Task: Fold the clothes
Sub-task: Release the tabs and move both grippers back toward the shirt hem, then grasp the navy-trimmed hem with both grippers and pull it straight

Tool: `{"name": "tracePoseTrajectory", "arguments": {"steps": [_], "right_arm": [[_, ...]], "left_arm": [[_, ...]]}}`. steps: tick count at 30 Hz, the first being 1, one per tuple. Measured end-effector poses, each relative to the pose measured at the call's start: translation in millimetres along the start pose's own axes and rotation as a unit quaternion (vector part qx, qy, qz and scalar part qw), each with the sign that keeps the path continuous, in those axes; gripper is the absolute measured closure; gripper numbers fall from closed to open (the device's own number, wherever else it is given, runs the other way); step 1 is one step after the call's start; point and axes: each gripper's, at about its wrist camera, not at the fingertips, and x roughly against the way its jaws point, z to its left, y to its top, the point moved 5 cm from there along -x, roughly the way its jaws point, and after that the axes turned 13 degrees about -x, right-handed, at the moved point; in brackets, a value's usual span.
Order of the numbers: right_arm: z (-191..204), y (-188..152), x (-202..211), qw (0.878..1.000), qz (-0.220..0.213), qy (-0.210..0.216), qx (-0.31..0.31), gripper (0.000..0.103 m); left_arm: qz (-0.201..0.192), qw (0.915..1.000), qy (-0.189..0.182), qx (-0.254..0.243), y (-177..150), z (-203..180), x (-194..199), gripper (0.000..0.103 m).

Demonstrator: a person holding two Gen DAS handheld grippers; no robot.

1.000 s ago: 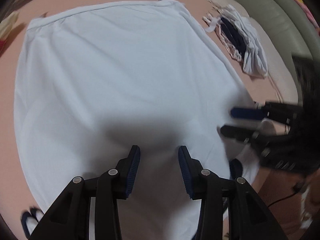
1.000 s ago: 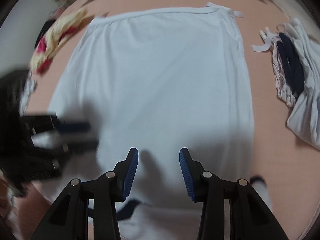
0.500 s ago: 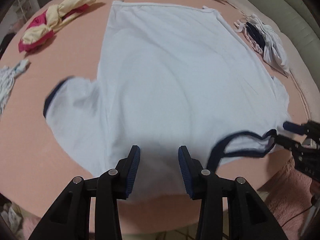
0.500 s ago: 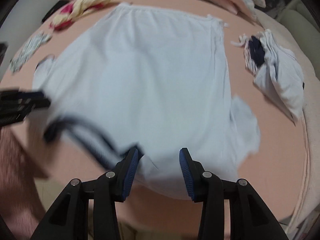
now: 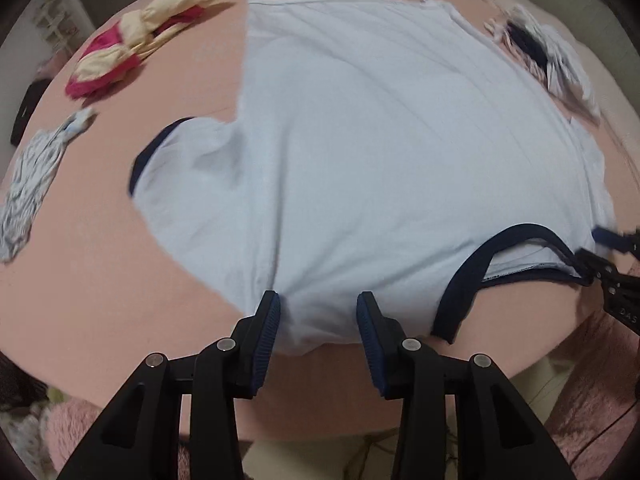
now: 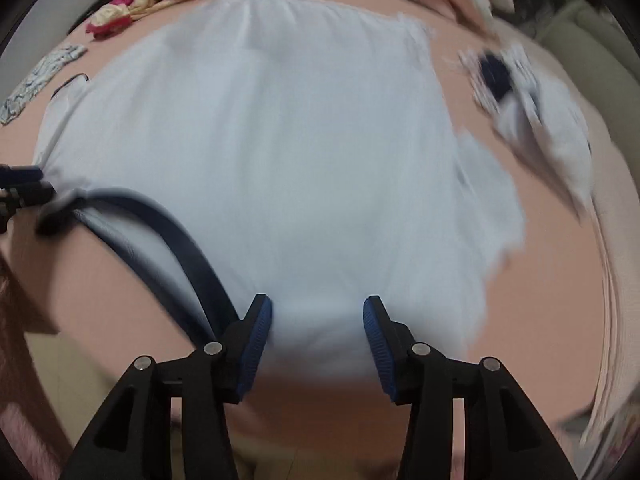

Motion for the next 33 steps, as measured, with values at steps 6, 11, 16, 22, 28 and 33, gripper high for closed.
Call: {"name": "tracePoseTrajectory", "arguments": {"steps": [6,11,16,22,28,33], "right_arm": [[8.3,-3.4,31.9,0.996,-0.044,0.074,-0.035,0.055],[-5.3,-15.4,-7.5,0.997,-0.041,0.021,-0.069,0.055],[-34.8,-23.5,8.5,0.983,-0.092,0.057,-0.148,0.054],[-34.2,-32.0,2.2,0.989,-0.078,0.048,-0.113,0.054],[-8.0,-44.2,19.6,0.993,-0.080,0.061,-0.059,0.091],[-9.5,-50.4,21.9,0.994,-0.054,0.071,-0.059,0.092]], "left_arm": [[-0.047,0.9962,-0.073,-0.009,6.4,-45.0,-3.3,0.066],[-0.072,0.9935,-0.061,0.063,-6.5,-25.9,-6.5,0.067],[-0.114,0.9861,-0.029,0.117,-15.2,-2.5,5.5,0.067],[-0.106,0.9923,-0.017,0.061,-6.8,-39.3,-12.1,0.070],[-0.115,0.9929,-0.023,0.020,-13.4,-46.1,0.9,0.095],[-0.053,0.9974,-0.045,-0.018,-23.0,-57.8,-6.4,0.095]]}}
